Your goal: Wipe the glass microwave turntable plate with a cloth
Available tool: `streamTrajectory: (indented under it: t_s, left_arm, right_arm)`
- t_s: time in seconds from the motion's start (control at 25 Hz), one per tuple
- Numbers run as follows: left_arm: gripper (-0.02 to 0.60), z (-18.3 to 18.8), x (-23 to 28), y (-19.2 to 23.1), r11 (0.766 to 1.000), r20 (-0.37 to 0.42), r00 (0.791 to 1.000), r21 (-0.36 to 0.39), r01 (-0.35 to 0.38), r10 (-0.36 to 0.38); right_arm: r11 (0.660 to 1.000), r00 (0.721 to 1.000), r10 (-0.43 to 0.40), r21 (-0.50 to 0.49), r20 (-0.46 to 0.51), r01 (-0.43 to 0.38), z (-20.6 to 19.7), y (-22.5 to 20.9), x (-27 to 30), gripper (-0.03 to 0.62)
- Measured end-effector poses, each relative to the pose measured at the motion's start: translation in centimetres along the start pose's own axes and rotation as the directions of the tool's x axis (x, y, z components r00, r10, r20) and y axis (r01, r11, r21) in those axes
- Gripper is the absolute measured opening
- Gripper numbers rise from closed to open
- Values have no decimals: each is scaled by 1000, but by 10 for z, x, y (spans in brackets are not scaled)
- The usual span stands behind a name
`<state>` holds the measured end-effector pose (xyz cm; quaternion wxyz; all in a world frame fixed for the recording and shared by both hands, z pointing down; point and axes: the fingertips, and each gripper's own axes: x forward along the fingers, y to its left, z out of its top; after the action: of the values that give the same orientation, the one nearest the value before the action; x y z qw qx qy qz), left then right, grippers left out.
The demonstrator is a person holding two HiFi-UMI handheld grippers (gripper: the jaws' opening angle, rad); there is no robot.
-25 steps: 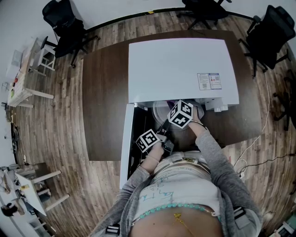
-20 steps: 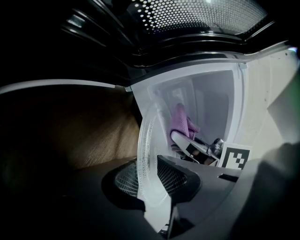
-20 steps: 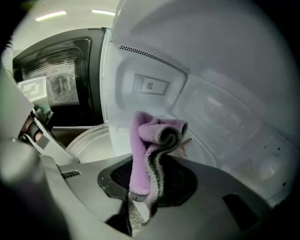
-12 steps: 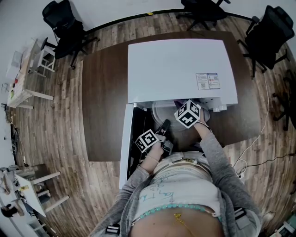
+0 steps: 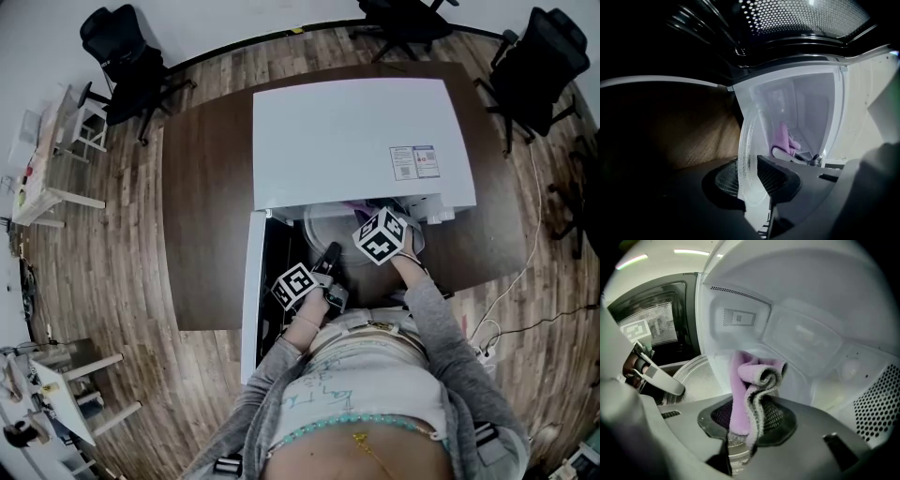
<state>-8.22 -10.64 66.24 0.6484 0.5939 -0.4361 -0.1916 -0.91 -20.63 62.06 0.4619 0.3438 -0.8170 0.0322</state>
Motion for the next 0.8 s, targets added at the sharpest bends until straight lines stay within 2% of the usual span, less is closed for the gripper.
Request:
streamTrajectory:
  t_s: [0.8]
  left_arm:
    - [94, -4, -1, 4, 1000, -3, 1000, -13, -10, 10]
  right_arm:
    - [996, 997, 44, 86, -56, -39, -49, 12, -27, 114]
